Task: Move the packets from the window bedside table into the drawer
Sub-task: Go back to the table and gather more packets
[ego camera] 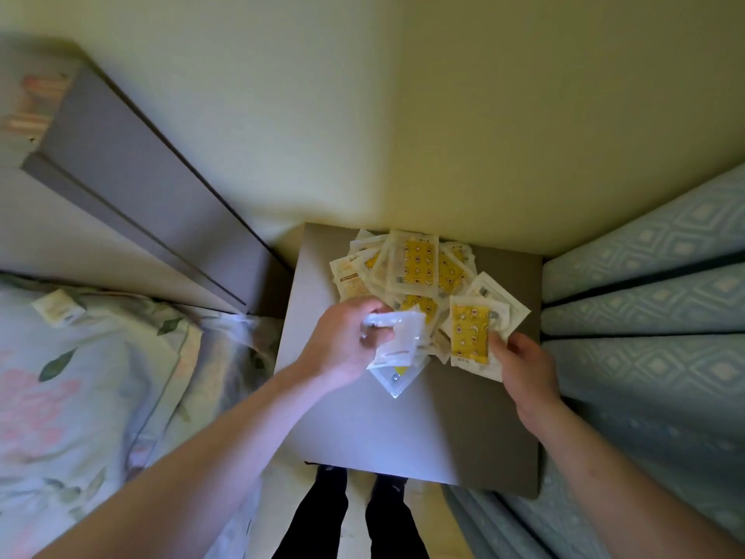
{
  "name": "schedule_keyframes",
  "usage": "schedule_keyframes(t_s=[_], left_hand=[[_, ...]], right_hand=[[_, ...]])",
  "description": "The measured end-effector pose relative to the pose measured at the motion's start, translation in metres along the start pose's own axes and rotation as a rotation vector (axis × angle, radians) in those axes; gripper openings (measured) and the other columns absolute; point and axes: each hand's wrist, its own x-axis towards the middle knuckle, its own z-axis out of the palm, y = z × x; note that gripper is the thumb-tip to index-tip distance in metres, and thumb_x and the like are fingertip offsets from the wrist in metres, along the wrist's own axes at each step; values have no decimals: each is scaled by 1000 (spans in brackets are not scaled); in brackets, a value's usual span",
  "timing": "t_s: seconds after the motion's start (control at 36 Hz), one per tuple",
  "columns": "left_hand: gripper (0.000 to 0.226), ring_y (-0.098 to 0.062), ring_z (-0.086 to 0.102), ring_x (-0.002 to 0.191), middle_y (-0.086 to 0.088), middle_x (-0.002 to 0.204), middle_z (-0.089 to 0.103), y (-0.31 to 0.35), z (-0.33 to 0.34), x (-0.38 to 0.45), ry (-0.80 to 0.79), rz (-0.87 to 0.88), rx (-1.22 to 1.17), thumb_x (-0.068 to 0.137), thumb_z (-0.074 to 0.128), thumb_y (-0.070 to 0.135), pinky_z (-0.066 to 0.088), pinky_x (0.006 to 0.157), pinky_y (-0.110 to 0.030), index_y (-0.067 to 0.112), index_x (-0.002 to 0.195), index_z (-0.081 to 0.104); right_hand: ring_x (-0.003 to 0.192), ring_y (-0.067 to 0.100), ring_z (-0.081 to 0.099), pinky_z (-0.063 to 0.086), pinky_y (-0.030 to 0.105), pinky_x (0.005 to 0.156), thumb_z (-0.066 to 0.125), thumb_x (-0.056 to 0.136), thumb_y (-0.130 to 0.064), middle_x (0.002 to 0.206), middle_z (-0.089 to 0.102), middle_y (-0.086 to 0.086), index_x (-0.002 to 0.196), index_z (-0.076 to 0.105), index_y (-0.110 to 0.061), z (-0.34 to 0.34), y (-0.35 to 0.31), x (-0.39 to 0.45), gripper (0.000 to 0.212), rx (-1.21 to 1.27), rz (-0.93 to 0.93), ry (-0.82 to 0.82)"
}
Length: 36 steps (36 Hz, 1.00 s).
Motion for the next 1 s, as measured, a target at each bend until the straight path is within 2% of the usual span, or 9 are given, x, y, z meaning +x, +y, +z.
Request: schedule_keyframes(t_s=[0.19, 0.31, 0.39, 0.47, 0.56, 0.61, 0.75, 0.92, 1.0], left_hand=[[30, -19, 54, 78, 1, 94, 56, 33, 7, 61, 31, -296, -235, 91, 74, 31, 48, 63, -28, 21, 116, 61], [27, -18, 56, 70, 0, 85, 63, 23, 21, 87, 80, -389, -185, 89, 73, 33, 40, 53, -22, 11, 103, 66], [46, -24, 64, 100, -7, 132, 59, 22, 31, 96, 100, -426, -109, 91, 69, 35, 52, 82, -30, 13, 131, 62], [49, -27, 58, 119, -9, 144, 48, 26, 37, 101, 89, -430, -2, 93, 65, 38, 51, 96, -34, 13, 135, 60], [18, -24, 60, 95, -9, 127, 60, 26, 38, 104, 88, -452, 54, 93, 63, 36, 44, 69, -28, 20, 98, 68], [15, -22, 57, 82, -6, 105, 67, 23, 38, 104, 84, -445, 46, 93, 63, 32, 40, 65, -27, 19, 85, 62], [23, -25, 64, 78, -1, 78, 63, 21, 40, 99, 102, -429, -2, 92, 67, 32, 49, 67, -31, 21, 75, 57], [40, -8, 45, 53, 13, 61, 42, 15, 36, 96, 120, -432, -126, 93, 70, 27, 40, 56, -24, 28, 63, 43], [20, -15, 56, 59, 9, 65, 53, 9, 38, 100, 128, -444, -201, 92, 72, 30, 42, 53, -19, 22, 75, 64]], right_hand=[[83, 15, 71, 56, 33, 70, 65, 95, -40, 87, 76, -3, 93, 74, -20, -20, -2, -3, 22, -85, -96, 60], [72, 3, 69, 49, 17, 56, 66, 96, -35, 81, 74, -7, 87, 72, -21, -22, -5, -8, 18, -92, -143, 98], [67, -4, 68, 46, 12, 53, 66, 96, -37, 80, 74, -9, 88, 73, -21, -22, -5, -11, 18, -94, -141, 93], [73, 3, 71, 51, 20, 60, 67, 95, -38, 81, 76, -7, 89, 74, -22, -20, -3, -13, 19, -78, -136, 89], [76, 5, 72, 53, 21, 60, 67, 95, -37, 83, 75, -7, 90, 73, -23, -17, -1, -19, 16, -63, -134, 82], [76, 6, 71, 54, 23, 62, 67, 95, -37, 83, 75, -7, 88, 72, -25, -15, -1, -23, 15, -62, -140, 94], [74, 6, 72, 56, 24, 61, 66, 95, -34, 82, 75, -6, 89, 73, -23, -15, -3, -31, 15, -36, -128, 92], [72, 3, 72, 55, 18, 58, 66, 96, -33, 82, 76, -6, 89, 73, -21, -17, -7, -37, 16, -18, -116, 103], [71, 1, 71, 52, 14, 55, 66, 96, -34, 83, 76, -6, 91, 73, -21, -17, -9, -39, 16, -3, -106, 114]])
